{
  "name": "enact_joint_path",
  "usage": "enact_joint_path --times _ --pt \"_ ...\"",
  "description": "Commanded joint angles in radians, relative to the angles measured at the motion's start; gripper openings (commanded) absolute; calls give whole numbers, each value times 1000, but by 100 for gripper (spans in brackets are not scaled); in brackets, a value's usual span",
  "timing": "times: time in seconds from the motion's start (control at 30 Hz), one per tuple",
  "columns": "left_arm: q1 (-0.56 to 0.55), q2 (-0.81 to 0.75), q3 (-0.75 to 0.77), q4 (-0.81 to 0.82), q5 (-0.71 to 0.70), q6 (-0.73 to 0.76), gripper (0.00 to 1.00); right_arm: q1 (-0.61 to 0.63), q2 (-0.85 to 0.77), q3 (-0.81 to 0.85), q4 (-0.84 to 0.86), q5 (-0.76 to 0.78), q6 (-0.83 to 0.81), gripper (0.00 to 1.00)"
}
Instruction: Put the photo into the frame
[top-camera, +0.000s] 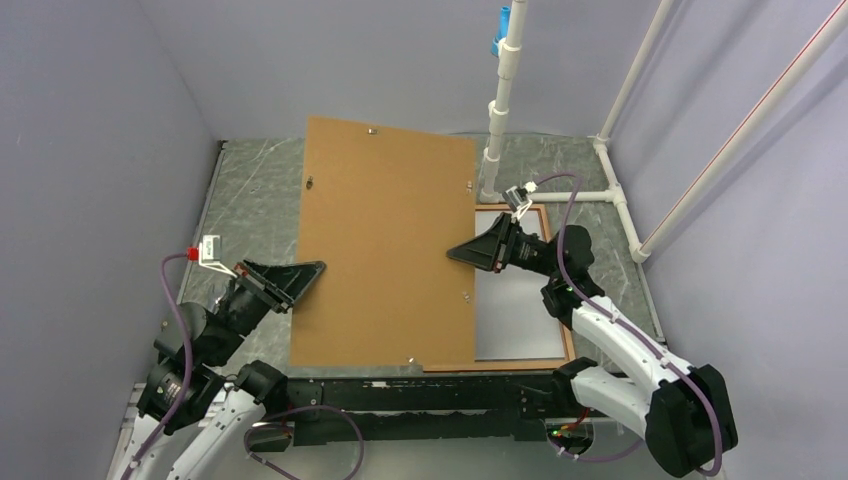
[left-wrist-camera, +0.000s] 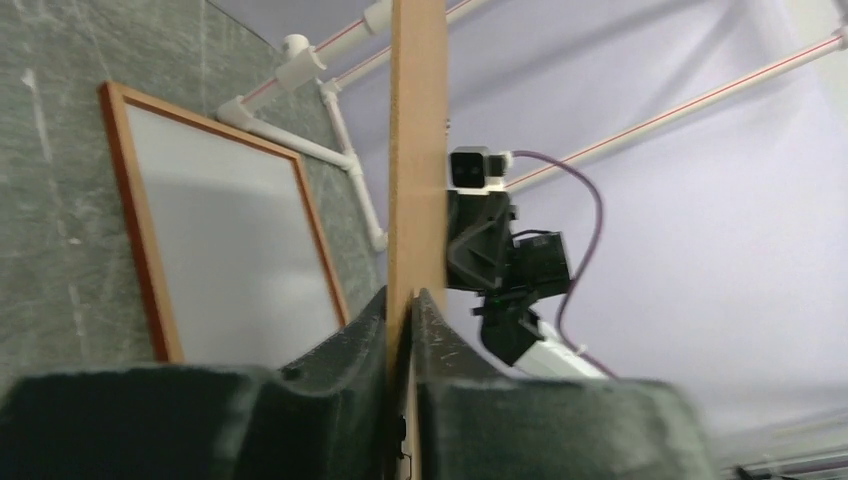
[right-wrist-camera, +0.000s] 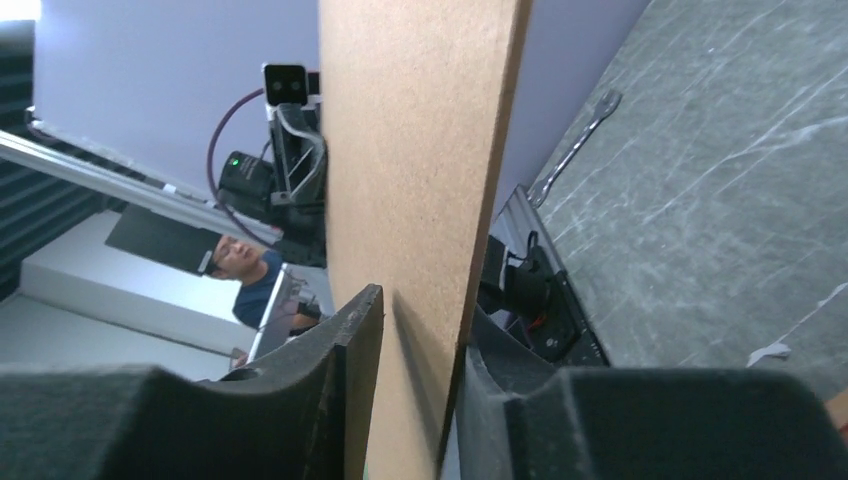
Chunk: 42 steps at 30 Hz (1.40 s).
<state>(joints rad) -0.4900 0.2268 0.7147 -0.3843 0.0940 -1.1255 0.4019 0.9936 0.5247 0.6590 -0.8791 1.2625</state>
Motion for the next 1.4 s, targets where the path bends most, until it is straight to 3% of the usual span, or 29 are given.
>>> enact_joint_path --times 0.0,0.13,0.2,0.23,0.43,0.73,0.93,1.1,1.37 --pt "1 21 3 -30 -46 14 27 13 -59 55 100 -91 24 26" --pt "1 25 36 -111 -88 36 79 6 -77 68 35 -94 -12 8" --pt "2 33 48 -130 -91 50 97 5 -85 68 14 -89 -22 0" --pt "2 37 52 -137 -91 55 99 4 -89 69 6 -86 -27 0" --pt "1 72 99 -225 -131 100 99 -6 -106 84 -87 -75 -74 0" --pt "2 155 225 -476 -258 210 99 -34 -152 215 -614 83 -319 0" --pt "1 273 233 -530 -244 260 99 -101 -168 250 -732 89 -324 0" --pt "1 404 207 -519 -187 285 100 -202 -204 286 -816 43 -328 0" --pt "2 529 103 -362 -68 315 99 -359 -219 388 -929 -83 -350 0"
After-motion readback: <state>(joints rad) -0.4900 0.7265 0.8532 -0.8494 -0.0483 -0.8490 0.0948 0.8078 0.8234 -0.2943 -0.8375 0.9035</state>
